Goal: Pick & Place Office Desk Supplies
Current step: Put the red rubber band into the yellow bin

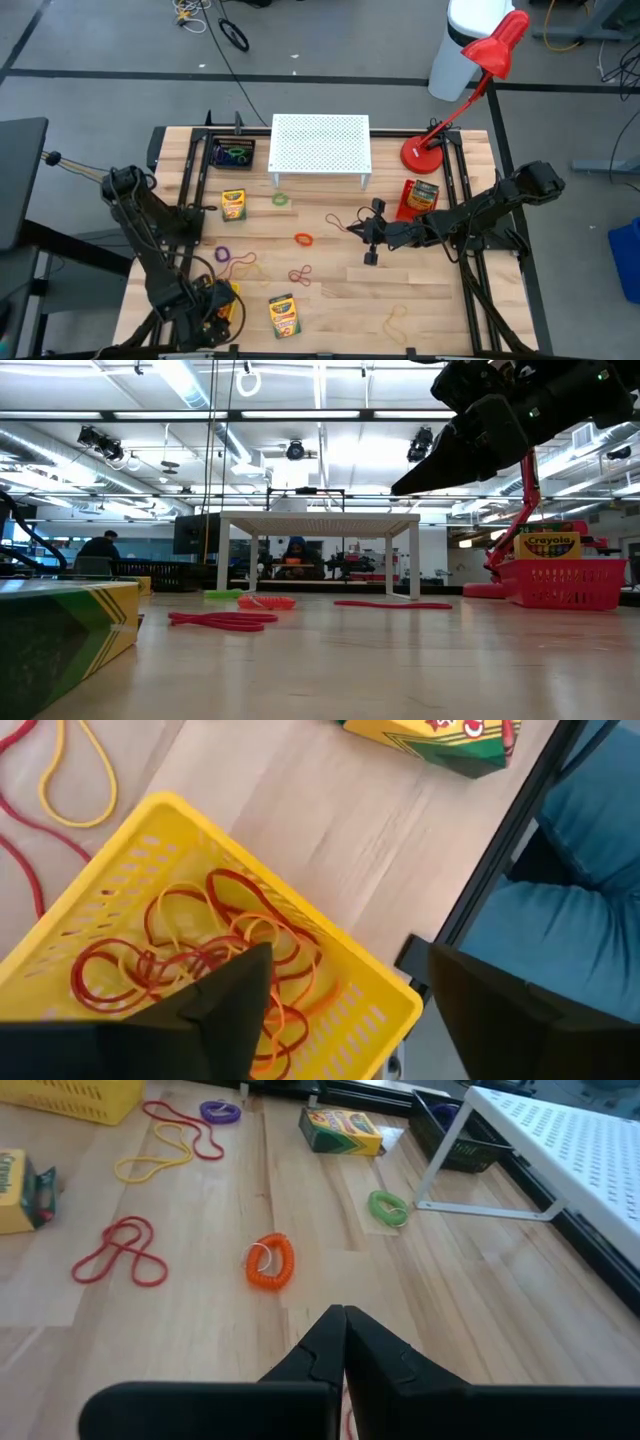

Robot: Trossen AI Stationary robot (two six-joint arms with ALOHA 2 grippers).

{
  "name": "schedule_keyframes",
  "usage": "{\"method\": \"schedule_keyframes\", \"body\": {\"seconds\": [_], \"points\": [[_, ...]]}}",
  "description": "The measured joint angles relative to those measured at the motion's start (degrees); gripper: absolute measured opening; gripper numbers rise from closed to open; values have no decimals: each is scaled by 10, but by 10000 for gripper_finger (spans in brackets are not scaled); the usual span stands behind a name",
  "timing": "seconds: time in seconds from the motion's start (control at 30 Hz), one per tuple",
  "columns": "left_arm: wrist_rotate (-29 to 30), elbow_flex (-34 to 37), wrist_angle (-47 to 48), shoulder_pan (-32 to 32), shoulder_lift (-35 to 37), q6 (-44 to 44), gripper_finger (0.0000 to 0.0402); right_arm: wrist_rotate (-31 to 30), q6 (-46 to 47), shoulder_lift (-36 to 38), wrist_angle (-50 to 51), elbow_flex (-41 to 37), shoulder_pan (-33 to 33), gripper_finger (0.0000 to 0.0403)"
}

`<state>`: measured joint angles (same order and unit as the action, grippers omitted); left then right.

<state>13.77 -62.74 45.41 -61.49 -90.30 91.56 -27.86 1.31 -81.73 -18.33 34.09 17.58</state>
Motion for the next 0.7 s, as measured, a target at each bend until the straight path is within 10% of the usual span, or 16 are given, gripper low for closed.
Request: {"method": "schedule_keyframes", "body": {"seconds": [0.5, 0.7], "points": [[263, 0, -2, 19, 67, -163, 15, 5, 3, 0, -22, 0, 0, 17], [257, 11, -55, 71, 66, -299, 5, 5, 3, 0, -26, 0, 0, 17]]}}
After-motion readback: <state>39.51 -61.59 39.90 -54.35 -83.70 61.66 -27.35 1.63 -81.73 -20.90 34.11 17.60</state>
